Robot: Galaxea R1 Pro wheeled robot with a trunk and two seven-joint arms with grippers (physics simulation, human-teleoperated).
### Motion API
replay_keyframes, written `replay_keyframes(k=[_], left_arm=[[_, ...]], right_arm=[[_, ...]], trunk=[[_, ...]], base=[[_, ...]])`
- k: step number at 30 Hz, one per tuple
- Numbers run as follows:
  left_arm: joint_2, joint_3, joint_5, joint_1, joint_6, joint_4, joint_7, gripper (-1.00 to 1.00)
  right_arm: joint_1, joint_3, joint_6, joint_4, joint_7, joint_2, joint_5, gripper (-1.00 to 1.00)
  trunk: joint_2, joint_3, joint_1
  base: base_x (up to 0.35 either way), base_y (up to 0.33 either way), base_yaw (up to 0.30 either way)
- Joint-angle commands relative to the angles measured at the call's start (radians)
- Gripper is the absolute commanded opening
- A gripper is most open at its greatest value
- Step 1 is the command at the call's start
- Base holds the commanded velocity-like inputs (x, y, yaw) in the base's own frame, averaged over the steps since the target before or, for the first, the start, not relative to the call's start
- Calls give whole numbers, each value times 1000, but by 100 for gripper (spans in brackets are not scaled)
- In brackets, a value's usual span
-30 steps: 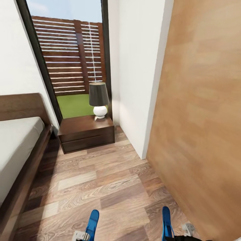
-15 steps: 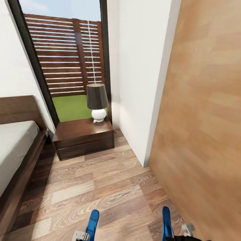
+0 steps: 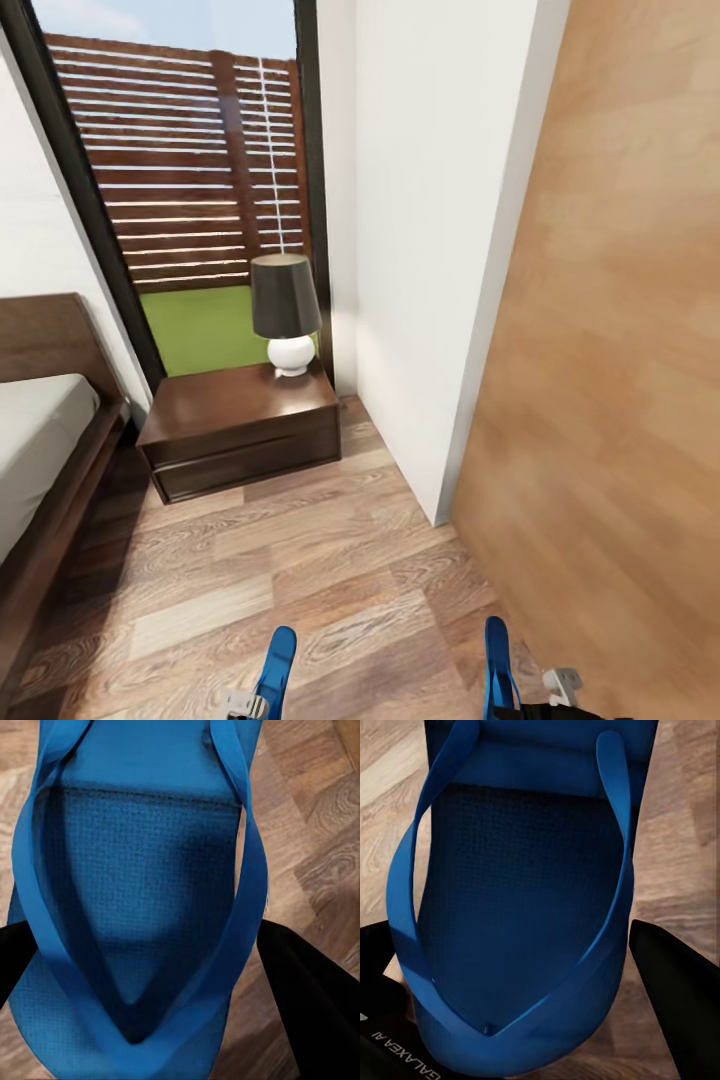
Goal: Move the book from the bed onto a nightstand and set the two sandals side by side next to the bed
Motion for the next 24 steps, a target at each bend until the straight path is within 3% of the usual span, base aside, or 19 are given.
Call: replay_keyframes(k=[1, 7, 12, 16, 24], left_arm=[[1, -8, 9, -1, -5, 1, -1, -100], [1, -8, 9, -1, -5, 1, -1, -100], [1, -8, 9, -1, -5, 1, -1, -100], [1, -8, 9, -1, -5, 1, -1, -100], [1, -8, 9, -1, -4, 1, 0, -100]], right_arm=[[-1, -5, 5, 0, 5, 0, -2, -100], [-1, -5, 5, 0, 5, 0, -2, -100], [-1, -5, 5, 0, 4, 0, -1, -100], [-1, -5, 5, 0, 5, 0, 0, -100], [0, -5, 5, 0, 5, 0, 0, -100]], trunk=[[0, -1, 0], [0, -1, 0], [0, -1, 0], [0, -1, 0], [0, -1, 0]], base=[[328, 0, 0], [328, 0, 30], [310, 0, 232], [99, 0, 252], [70, -5, 33]])
